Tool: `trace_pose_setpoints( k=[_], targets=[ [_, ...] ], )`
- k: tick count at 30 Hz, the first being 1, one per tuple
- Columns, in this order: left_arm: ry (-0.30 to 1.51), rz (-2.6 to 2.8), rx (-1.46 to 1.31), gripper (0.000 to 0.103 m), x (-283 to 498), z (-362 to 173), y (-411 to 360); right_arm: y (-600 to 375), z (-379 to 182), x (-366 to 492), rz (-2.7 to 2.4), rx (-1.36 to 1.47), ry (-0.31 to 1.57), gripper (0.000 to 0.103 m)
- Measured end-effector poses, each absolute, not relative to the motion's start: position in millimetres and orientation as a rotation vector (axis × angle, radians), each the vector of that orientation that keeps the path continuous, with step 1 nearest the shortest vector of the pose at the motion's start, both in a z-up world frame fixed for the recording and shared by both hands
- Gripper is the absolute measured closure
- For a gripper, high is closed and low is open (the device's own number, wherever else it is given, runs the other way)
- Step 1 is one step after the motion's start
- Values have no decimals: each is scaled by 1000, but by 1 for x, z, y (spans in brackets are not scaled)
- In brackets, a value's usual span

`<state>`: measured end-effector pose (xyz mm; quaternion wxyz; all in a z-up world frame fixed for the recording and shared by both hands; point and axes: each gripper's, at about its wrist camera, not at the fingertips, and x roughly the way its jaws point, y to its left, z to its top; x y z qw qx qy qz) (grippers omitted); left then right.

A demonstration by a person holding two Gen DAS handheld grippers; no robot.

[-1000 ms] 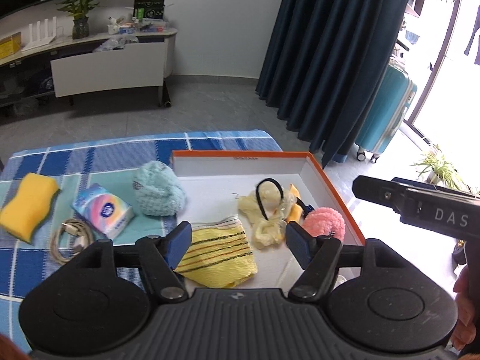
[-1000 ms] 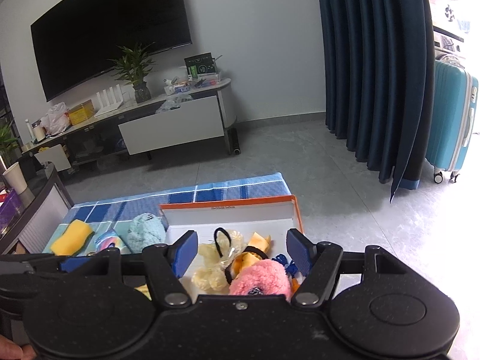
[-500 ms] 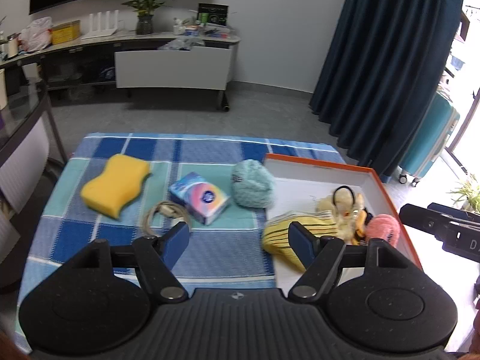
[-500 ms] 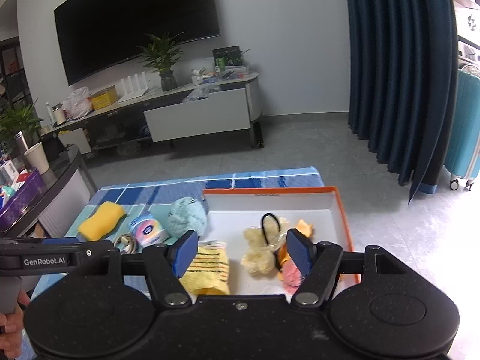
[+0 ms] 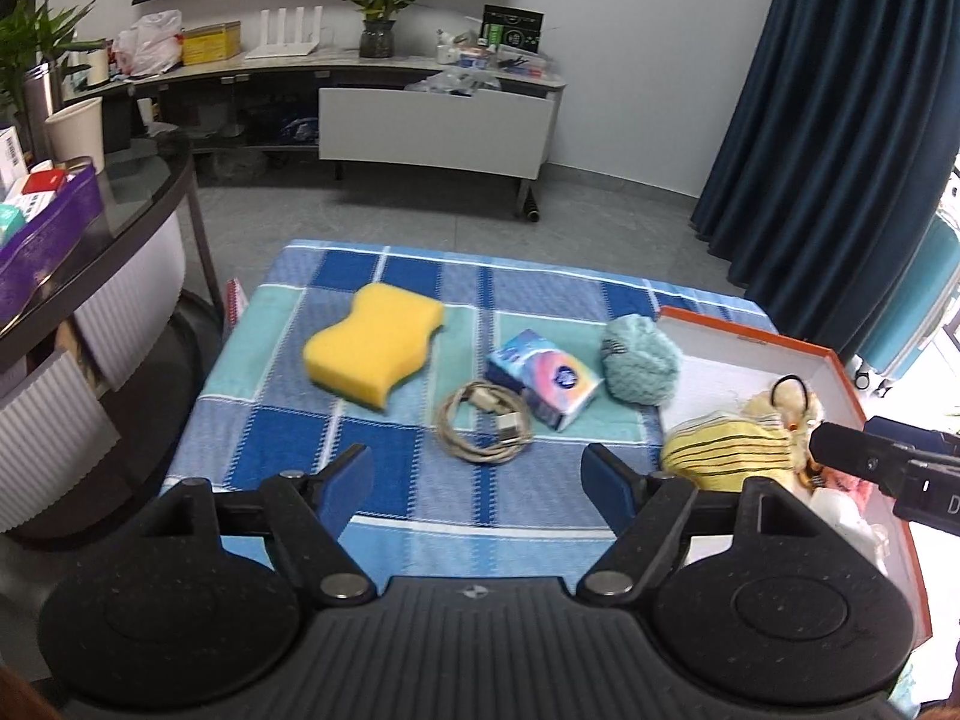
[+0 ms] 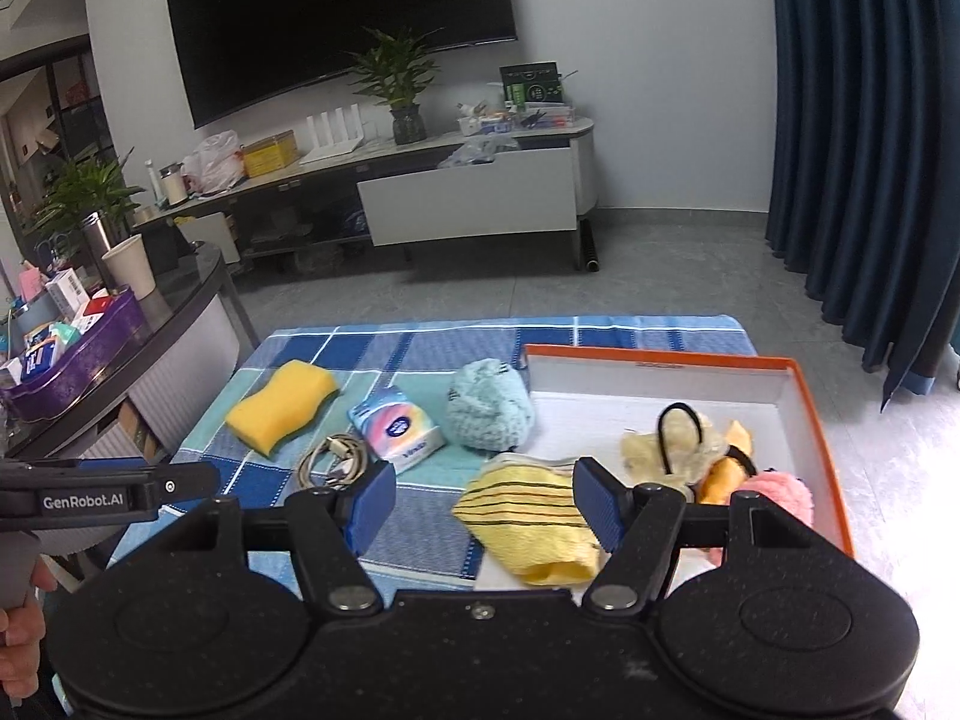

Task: Organize soft objects
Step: 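Lift both open grippers away from the white box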

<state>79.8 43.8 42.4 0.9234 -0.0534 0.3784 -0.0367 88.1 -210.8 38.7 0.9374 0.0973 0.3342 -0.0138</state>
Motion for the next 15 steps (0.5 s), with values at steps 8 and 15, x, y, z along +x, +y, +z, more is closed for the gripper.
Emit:
trace_pose_setpoints(
  k=[8,15],
  targets=[
    [795,-24,-145,23,79,35,76,-180,30,106,28,179,710,24],
    [808,-8,-159,22,87,27,92,-165,25,119,49,153,729,24]
  ],
)
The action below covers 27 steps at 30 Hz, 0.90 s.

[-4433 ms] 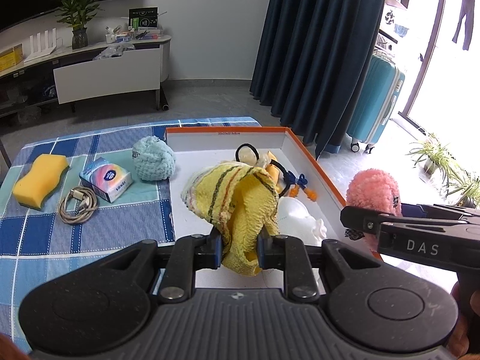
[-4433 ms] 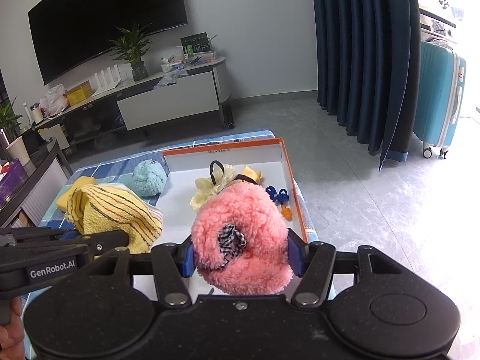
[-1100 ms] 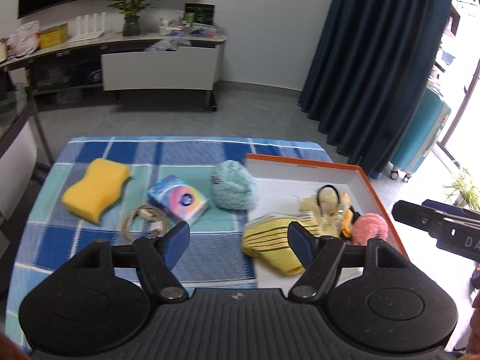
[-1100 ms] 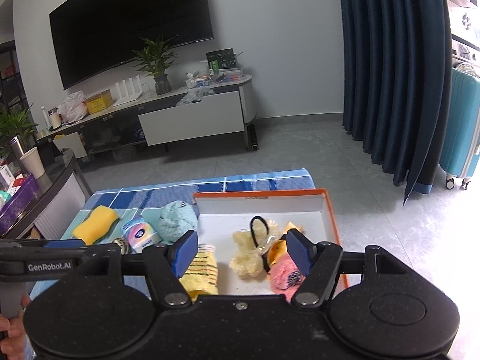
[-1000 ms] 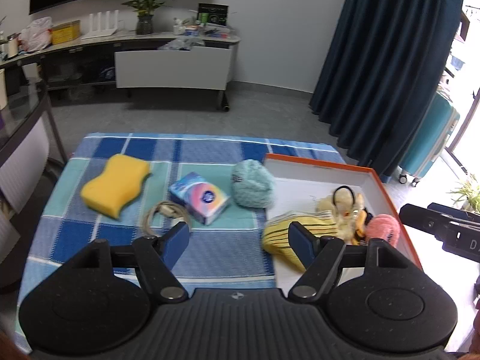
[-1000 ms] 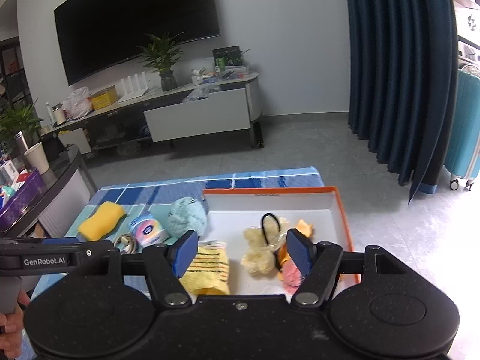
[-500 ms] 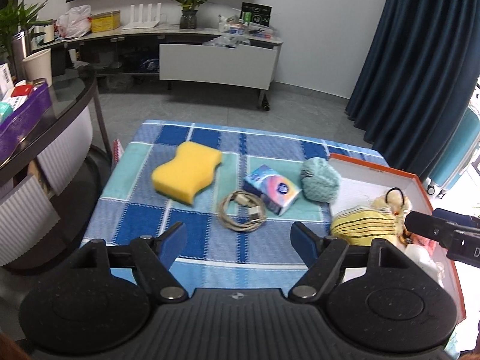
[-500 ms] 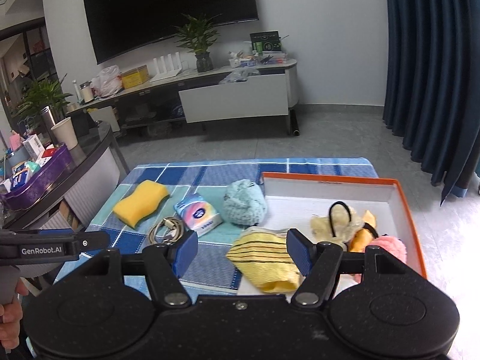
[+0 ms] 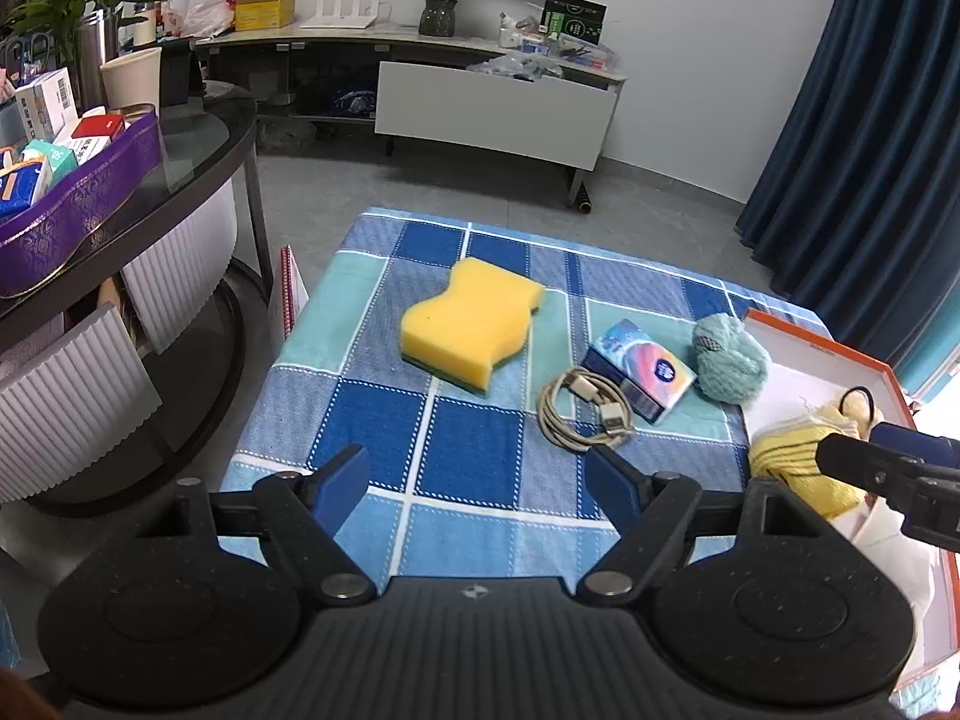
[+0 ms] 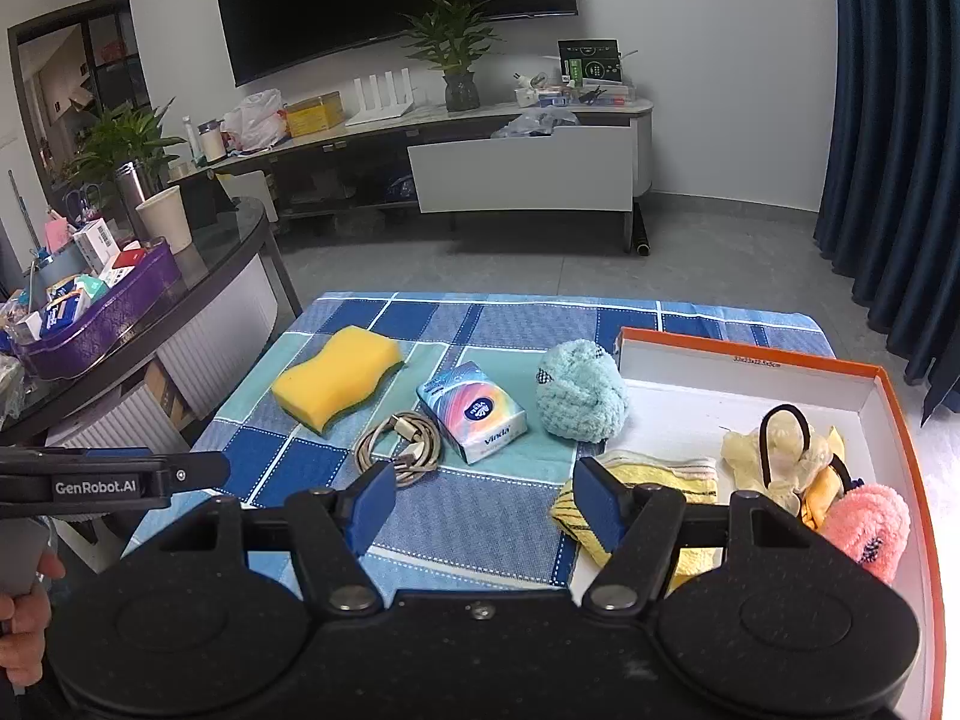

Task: Organize soft objects
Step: 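Lift both open grippers away from the white box, then grasp the yellow sponge with the left gripper while the right gripper grasps the light-blue hat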

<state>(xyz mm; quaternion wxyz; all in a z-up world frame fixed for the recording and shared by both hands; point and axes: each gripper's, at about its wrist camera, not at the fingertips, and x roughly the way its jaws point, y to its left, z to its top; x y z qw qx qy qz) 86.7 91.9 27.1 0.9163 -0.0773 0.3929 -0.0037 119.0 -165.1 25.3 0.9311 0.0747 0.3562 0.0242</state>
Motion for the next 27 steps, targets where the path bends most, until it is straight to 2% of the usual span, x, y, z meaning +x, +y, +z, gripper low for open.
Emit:
trace_pose_setpoints(
  k=[8,27],
  targets=[
    [816,-8,-129,21,105,21,97,-165,20,134,47,142,743,24],
    [839,-98,9,12,172,-6,101,-180,1,168,24,133,779,24]
  ],
)
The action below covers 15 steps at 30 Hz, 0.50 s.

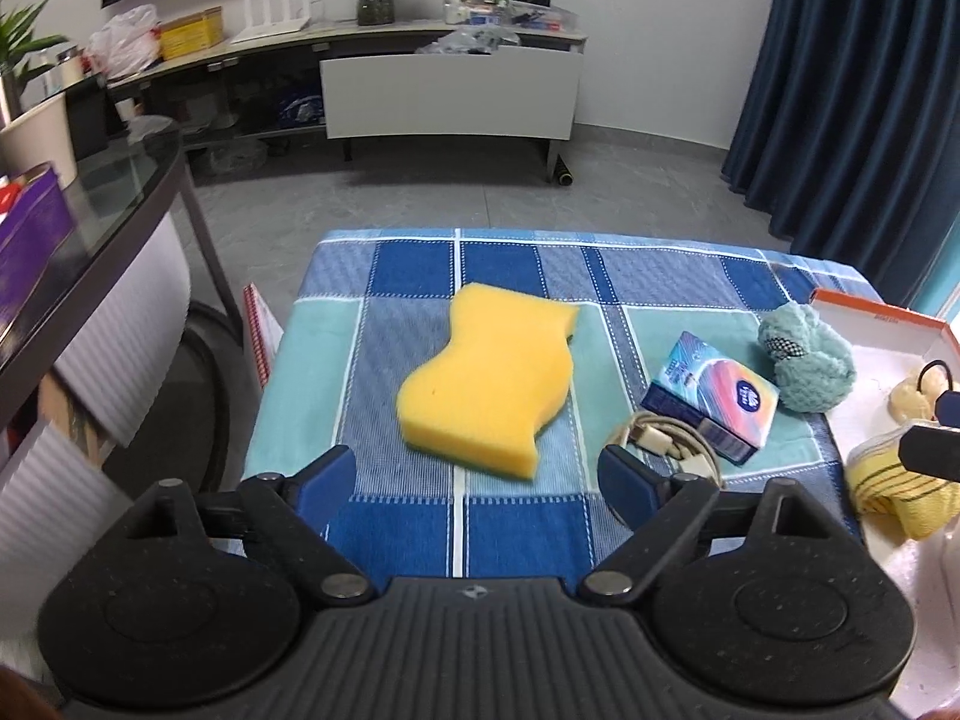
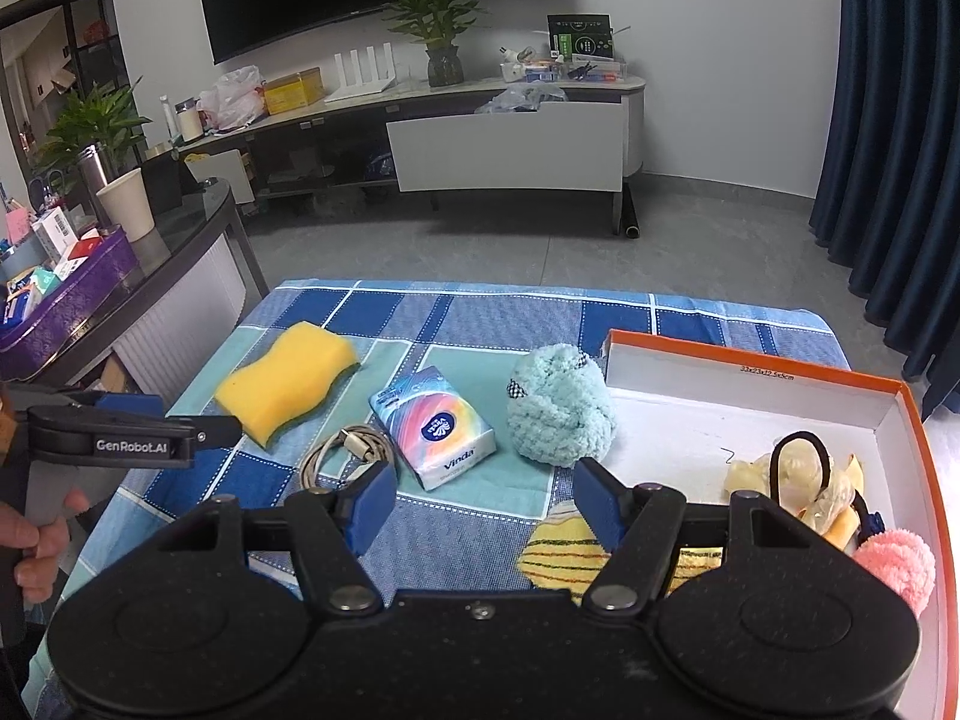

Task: Organize soft objects
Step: 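Grasp the yellow sponge with the left gripper while the right gripper grasps the light-blue hat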

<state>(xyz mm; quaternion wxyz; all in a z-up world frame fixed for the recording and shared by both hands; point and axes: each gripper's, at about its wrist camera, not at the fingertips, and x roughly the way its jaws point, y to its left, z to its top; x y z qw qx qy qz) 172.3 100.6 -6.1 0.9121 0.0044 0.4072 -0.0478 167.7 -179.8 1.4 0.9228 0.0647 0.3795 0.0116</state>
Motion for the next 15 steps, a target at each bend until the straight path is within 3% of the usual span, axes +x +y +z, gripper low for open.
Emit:
trace_pose_setpoints(
  k=[15],
  targets=[
    [850,-147,66,5,217,-34,94,-211,-15,206,-18,113,800,22]
  ],
)
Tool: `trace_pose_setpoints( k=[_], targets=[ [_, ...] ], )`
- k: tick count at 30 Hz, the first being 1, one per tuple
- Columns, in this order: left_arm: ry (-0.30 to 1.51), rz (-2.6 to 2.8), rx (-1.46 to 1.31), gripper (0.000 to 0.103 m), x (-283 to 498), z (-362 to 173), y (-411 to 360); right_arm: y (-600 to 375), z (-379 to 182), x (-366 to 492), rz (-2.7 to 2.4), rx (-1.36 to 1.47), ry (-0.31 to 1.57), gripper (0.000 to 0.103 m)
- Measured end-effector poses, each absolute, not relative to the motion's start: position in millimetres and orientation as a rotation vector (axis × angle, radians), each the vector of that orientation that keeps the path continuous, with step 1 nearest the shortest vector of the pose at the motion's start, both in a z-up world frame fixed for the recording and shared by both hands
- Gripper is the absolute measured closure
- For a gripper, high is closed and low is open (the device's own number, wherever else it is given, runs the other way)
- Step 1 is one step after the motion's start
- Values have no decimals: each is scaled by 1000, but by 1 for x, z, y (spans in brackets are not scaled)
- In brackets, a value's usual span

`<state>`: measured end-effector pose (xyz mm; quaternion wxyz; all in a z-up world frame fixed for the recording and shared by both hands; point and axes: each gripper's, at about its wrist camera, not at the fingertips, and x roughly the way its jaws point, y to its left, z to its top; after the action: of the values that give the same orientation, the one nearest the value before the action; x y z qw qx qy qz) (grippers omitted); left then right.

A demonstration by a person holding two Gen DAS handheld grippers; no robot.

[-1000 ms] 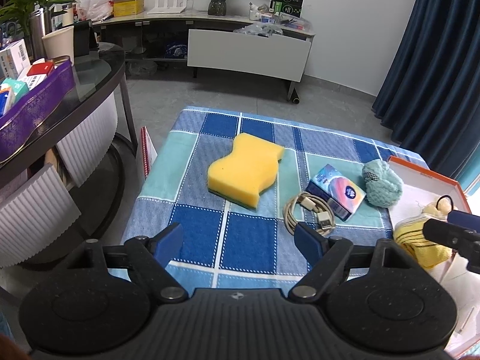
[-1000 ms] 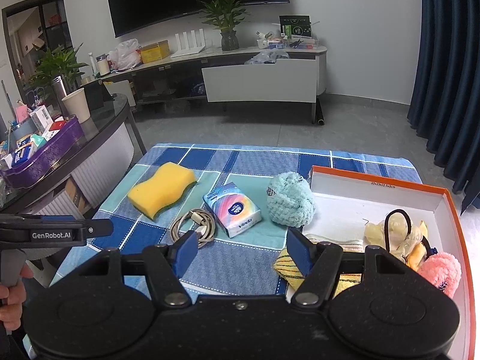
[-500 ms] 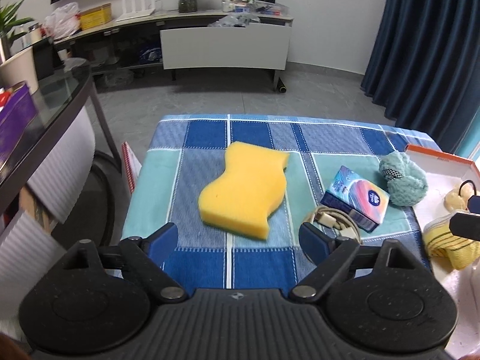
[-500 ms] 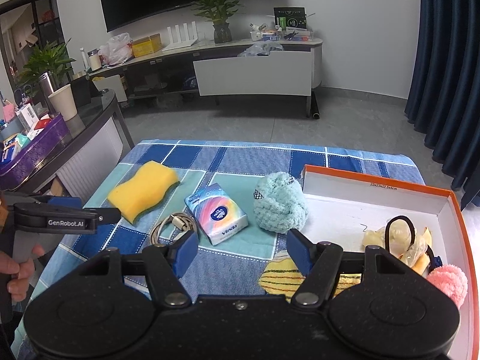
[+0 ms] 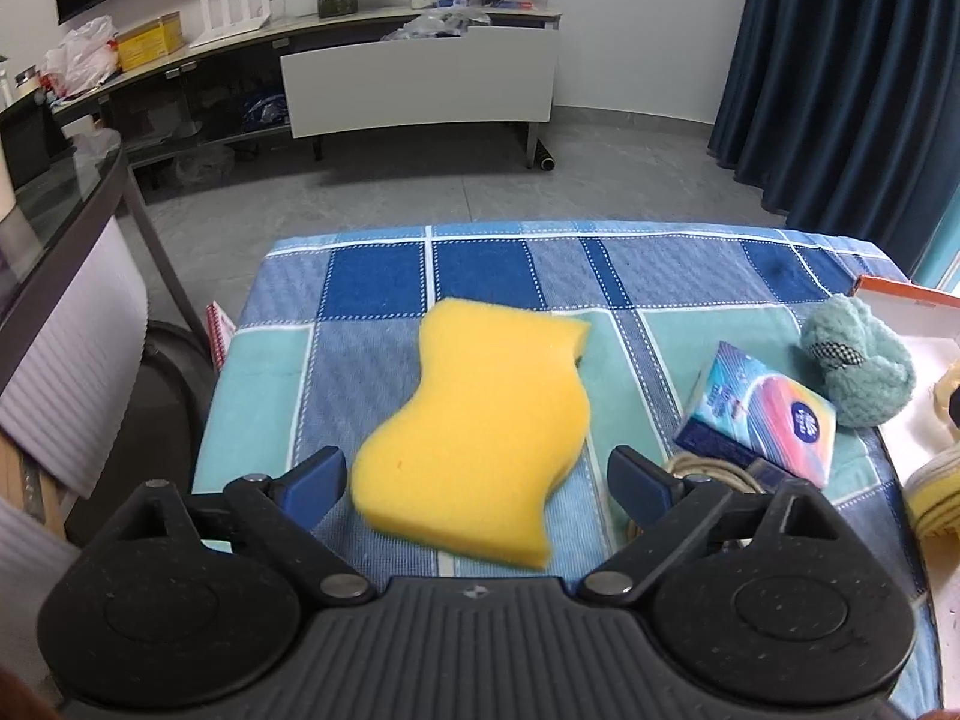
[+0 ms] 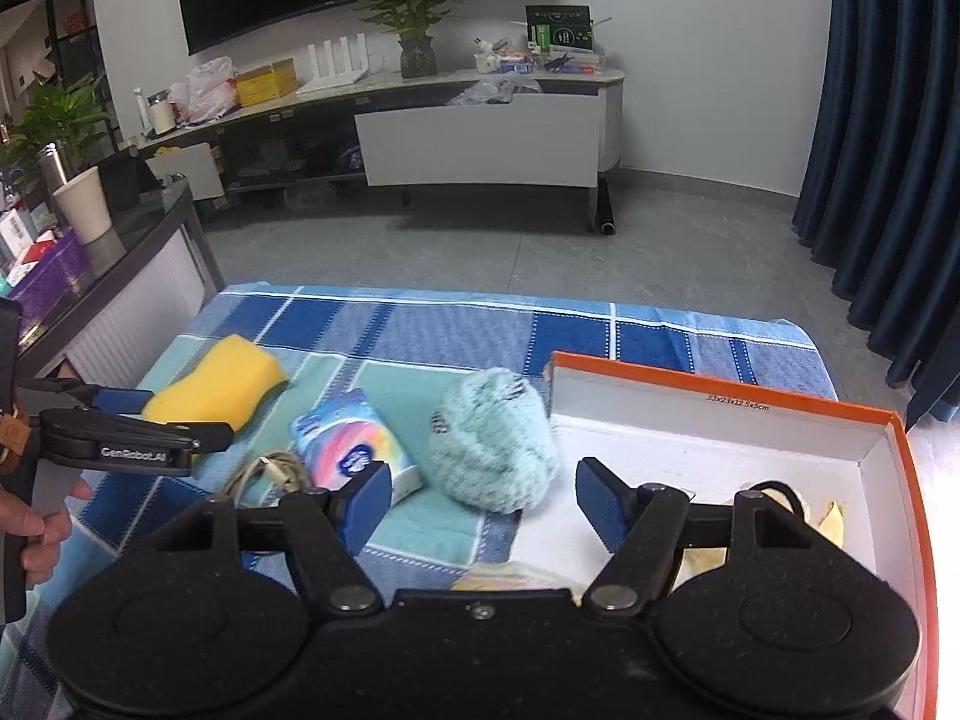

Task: Organize soft objects
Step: 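Grasp the yellow sponge with the left gripper while the right gripper grasps the light-blue hat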

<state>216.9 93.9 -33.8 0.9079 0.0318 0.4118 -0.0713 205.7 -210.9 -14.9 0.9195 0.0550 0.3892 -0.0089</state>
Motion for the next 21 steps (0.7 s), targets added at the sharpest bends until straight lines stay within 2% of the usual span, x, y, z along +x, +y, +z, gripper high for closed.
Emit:
trace_pose_setpoints(
  k=[14,16,18,19,21],
  targets=[
    [825,-154,76,6,235,-48,96,-212,-51,269,-9,119,912,18],
    [811,-159,73,12,234,-47,95,-211,-58,276,-19,119,934,18],
    [794,-167,84,28,231,-45,93,-211,-65,280,-17,129,948,21],
    [792,-170,84,30,231,-44,92,-212,-68,279,-16,144,948,28],
    [789,-169,57,33,229,-41,94,-213,-66,276,-17,153,926,33]
  ],
)
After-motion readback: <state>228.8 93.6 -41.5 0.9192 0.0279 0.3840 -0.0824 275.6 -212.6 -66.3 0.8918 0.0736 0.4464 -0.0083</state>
